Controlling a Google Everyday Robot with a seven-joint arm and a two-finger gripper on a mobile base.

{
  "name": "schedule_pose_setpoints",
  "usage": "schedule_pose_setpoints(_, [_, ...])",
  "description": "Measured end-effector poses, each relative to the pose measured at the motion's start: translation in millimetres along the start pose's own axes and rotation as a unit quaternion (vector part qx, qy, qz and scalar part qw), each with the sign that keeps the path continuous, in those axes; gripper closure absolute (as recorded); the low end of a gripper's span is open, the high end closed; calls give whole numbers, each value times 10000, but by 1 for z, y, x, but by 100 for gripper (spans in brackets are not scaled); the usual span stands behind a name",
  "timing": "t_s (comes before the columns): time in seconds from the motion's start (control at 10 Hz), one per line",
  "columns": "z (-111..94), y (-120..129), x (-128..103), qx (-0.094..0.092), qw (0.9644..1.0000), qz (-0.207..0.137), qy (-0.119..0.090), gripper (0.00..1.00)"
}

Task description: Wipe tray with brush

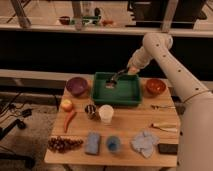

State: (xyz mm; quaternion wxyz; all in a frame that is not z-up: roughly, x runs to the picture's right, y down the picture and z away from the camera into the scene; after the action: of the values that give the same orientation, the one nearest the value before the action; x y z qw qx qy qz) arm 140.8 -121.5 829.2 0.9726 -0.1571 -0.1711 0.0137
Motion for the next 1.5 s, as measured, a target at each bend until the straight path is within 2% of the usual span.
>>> schedule_pose_setpoints(0.1, [6, -1, -14, -48, 9999, -73, -112, 91])
schedule_pose_setpoints(0.2, [22, -3, -42, -161, 9990, -262, -334, 91])
schedule_pose_setpoints(0.4, [39, -3, -53, -244, 9977, -486, -401, 91])
schedule_pose_setpoints(0.7, [58, -2, -39, -345, 9973, -631, -159, 91])
schedule_pose_setpoints(0.8, [66, -1, -35, -448, 9967, -676, -75, 91])
schedule_pose_setpoints(1.0, [84, -1, -31, -621, 9953, -743, -5, 91])
schedule_pose_setpoints(1.5, [109, -4, -20, -944, 9926, -758, 102, 91])
